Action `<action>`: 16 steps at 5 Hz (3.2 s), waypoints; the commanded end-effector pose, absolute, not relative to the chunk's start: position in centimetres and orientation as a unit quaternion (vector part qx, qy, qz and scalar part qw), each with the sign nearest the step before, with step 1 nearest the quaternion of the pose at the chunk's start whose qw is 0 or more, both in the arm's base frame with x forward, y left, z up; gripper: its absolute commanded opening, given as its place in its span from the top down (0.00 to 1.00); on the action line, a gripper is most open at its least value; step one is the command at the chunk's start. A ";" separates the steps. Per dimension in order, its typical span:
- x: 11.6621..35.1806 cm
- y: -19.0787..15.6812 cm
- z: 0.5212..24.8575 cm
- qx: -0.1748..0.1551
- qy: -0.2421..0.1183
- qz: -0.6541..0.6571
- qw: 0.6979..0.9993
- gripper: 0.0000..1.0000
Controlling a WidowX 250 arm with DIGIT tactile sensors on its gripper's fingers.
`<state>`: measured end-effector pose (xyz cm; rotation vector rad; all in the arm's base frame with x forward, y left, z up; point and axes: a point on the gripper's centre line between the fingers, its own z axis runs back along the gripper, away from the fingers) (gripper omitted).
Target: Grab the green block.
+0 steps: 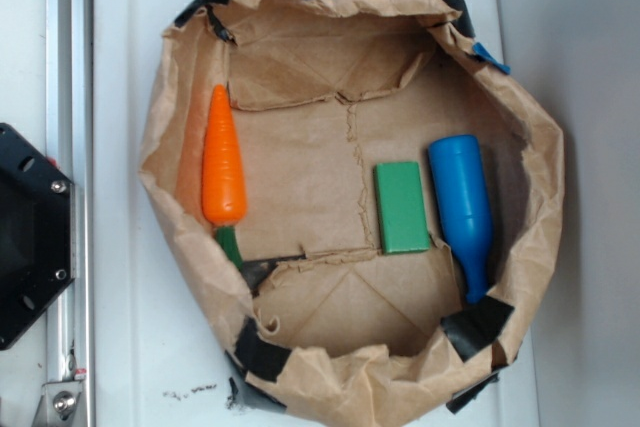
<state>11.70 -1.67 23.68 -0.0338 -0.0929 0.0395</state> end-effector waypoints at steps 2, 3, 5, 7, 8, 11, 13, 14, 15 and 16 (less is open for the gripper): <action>16.1 -2.1 22.6 -0.001 -0.058 -0.020 0.998 0.00; 21.1 -0.8 21.1 0.016 -0.081 -0.048 0.995 0.00; 25.8 0.4 17.5 -0.030 -0.061 -0.272 0.960 0.00; 26.6 1.1 17.7 -0.085 -0.088 -0.342 0.932 0.00; 26.6 1.1 17.7 -0.085 -0.088 -0.342 0.932 0.00; 28.2 2.4 12.3 -0.052 -0.055 -0.531 0.844 0.00; 27.9 2.1 9.7 -0.034 -0.100 -0.607 0.788 0.00; 28.5 2.0 9.3 -0.031 -0.103 -0.611 0.784 0.00; 29.1 1.9 9.0 -0.031 -0.108 -0.605 0.788 0.00; 29.5 1.8 8.4 -0.027 -0.108 -0.599 0.793 0.00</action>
